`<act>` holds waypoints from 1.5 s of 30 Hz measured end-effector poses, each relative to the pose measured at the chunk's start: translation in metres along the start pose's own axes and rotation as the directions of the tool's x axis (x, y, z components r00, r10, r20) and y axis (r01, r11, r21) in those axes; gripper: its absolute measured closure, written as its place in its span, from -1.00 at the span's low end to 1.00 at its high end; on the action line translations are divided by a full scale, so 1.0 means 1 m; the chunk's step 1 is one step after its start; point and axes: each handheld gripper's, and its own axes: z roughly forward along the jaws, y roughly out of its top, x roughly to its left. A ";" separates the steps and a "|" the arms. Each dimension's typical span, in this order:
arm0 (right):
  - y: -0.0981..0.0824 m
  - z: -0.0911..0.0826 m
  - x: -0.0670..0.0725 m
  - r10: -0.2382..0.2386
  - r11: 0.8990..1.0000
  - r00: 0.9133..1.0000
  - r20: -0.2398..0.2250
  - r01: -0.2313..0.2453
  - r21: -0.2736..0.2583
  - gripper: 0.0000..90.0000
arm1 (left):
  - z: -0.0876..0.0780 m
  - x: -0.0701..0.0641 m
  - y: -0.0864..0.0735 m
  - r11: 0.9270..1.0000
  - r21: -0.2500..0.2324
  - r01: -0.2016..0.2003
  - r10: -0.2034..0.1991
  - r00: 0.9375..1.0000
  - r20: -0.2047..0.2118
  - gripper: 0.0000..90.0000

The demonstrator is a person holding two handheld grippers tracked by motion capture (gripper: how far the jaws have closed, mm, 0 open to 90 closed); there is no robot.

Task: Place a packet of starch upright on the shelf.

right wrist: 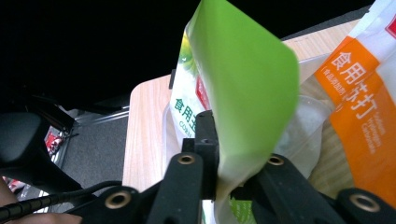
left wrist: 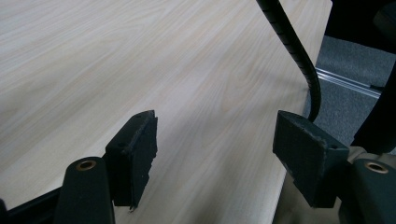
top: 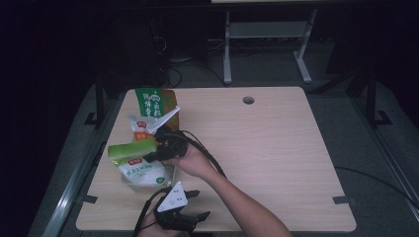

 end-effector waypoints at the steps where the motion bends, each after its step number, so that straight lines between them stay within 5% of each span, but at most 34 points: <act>1: 0.000 0.001 0.000 -0.001 1.000 1.000 -0.004 0.001 0.001 0.92 | 0.000 0.000 0.000 1.000 -0.006 0.005 -0.005 1.000 0.000 -0.33; 11: -0.008 -0.001 -0.004 0.011 1.000 1.000 -0.017 -0.011 0.002 0.94 | 0.001 0.001 -0.001 1.000 -0.007 0.024 -0.024 1.000 -0.012 -0.33; 20: -0.009 -0.015 -0.006 0.010 1.000 0.999 -0.050 -0.011 -0.021 0.48 | 0.001 0.006 -0.001 0.999 0.001 0.036 -0.036 0.999 -0.014 -0.33; 30: -0.021 -0.051 -0.011 0.010 1.000 1.000 0.005 -0.010 -0.023 0.22 | 0.000 0.008 -0.001 0.999 0.000 0.049 -0.049 0.998 -0.024 -0.34; 45: -0.054 -0.095 -0.025 0.081 0.995 0.994 0.068 -0.077 -0.060 0.03 | 0.002 0.008 -0.001 0.998 -0.007 0.056 -0.056 0.998 -0.025 -0.38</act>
